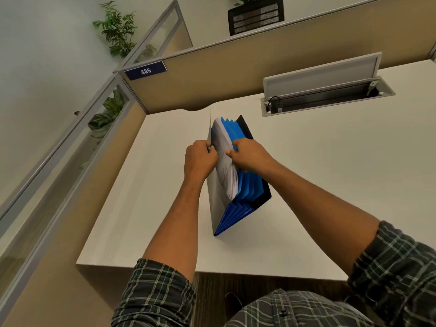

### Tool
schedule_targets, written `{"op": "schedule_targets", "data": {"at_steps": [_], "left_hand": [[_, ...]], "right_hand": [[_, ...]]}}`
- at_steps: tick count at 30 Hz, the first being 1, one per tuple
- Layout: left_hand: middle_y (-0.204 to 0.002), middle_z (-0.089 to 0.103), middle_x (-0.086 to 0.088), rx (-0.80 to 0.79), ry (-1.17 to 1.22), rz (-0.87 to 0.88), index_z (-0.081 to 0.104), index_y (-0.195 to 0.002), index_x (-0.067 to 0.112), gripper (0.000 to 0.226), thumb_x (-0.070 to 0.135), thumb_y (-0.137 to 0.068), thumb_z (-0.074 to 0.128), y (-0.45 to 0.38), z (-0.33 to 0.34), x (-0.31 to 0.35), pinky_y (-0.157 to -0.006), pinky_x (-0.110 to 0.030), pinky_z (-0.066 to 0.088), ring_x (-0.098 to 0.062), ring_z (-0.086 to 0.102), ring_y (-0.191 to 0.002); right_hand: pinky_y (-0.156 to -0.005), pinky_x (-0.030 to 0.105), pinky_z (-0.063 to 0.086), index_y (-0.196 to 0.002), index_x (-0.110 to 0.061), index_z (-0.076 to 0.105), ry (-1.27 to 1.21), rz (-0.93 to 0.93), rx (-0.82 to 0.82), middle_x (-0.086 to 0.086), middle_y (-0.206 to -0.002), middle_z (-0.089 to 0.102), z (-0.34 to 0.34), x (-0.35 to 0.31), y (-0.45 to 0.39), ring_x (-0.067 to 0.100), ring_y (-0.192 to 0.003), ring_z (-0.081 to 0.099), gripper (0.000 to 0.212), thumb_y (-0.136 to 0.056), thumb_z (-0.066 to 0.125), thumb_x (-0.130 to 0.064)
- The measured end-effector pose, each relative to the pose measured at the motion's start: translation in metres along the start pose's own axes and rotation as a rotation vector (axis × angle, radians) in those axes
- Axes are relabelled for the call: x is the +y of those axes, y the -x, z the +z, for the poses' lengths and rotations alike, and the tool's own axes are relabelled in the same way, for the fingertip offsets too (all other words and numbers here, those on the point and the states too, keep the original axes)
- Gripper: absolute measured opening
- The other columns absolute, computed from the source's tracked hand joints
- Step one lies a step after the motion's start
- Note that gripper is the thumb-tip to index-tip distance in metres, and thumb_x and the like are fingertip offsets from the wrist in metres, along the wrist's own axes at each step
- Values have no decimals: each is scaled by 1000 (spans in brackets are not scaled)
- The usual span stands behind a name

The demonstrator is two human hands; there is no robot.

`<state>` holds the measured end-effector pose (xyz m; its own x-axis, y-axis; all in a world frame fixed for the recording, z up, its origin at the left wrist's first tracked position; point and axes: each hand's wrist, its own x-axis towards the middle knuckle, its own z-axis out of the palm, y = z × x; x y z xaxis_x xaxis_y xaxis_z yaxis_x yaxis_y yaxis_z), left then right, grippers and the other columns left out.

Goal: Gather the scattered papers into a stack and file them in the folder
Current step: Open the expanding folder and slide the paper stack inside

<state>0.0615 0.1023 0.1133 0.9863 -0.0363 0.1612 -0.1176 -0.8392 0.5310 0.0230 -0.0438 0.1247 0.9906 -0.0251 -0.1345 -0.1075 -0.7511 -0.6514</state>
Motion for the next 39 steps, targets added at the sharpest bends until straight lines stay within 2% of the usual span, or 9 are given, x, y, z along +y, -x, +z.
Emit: {"op": "schedule_targets", "data": {"at_steps": [6, 10, 13, 19, 24, 30, 34, 37, 39], "left_hand": [[-74, 67, -4, -3, 83, -10, 72, -88, 12, 23, 23, -98, 55, -1, -1, 0, -65, -25, 56, -16, 63, -65], [-63, 60, 1, 7, 183, -7, 68, -78, 17, 24, 21, -98, 55, -3, -3, -1, -48, -10, 41, -13, 59, -57], [-69, 65, -3, 7, 252, 0, 72, -84, 14, 22, 23, -98, 57, -6, -2, -1, -52, -13, 50, -15, 63, -64], [-80, 71, -5, -13, 345, -40, 72, -90, 17, 14, 24, -95, 61, -4, 9, -6, -65, -32, 61, -19, 68, -75], [-78, 70, 7, -58, 357, -29, 71, -96, 24, 11, 27, -95, 60, -4, 9, -3, -58, -21, 58, -13, 68, -70], [-83, 71, 4, -99, 318, -61, 72, -104, 20, 17, 27, -96, 58, -2, 18, 2, -59, -21, 59, -14, 70, -69], [-75, 70, -3, -122, 233, -35, 68, -85, 16, 16, 22, -93, 55, 4, 29, 15, -48, -19, 53, -16, 68, -61], [-70, 65, -15, -167, 162, -2, 63, -75, 0, 24, 17, -88, 52, 12, 43, 29, -54, -37, 56, -28, 65, -62], [-60, 56, -8, -188, 96, 18, 51, -61, 8, 27, 16, -87, 52, 18, 56, 36, -44, -30, 43, -20, 55, -53]], "right_hand": [[-101, 37, 55, -135, -17, 67, -32, -92, 35, 4, -117, 75, -2, 10, 1, 19, -96, 71, 33, -103, 60, -25], [-94, 27, 50, -129, -26, 68, -78, -127, 353, -3, -124, 64, -11, 16, 1, 11, -103, 59, 41, -90, 78, -29], [-88, 25, 45, -128, -27, 64, 0, -143, 534, 2, -123, 55, -22, 21, 0, 17, -109, 54, 50, -83, 84, -34], [-101, 38, 41, -133, -32, 67, 361, -210, 291, 3, -132, 58, -18, 28, 0, 23, -122, 49, 51, -91, 65, -61], [-102, 38, 40, -131, -32, 69, 464, -260, 189, 1, -132, 59, -10, 27, -1, 23, -124, 46, 52, -93, 57, -66], [-105, 44, 41, -145, -24, 52, 280, -161, 646, 8, -144, 52, -19, 54, 6, 30, -133, 46, 67, -86, 76, -45], [-96, 47, 53, -152, -20, 38, 9, 131, 396, 9, -139, 61, -15, 84, 3, 30, -121, 63, 79, -89, 71, -53], [-91, 42, 57, -144, -15, 54, -67, 170, 295, 8, -124, 72, -3, 110, 5, 27, -108, 70, 56, -96, 69, -39], [-88, 36, 57, -130, -11, 68, -103, 200, 324, 11, -118, 75, 3, 126, 4, 27, -101, 72, 35, -97, 68, -21]]}}
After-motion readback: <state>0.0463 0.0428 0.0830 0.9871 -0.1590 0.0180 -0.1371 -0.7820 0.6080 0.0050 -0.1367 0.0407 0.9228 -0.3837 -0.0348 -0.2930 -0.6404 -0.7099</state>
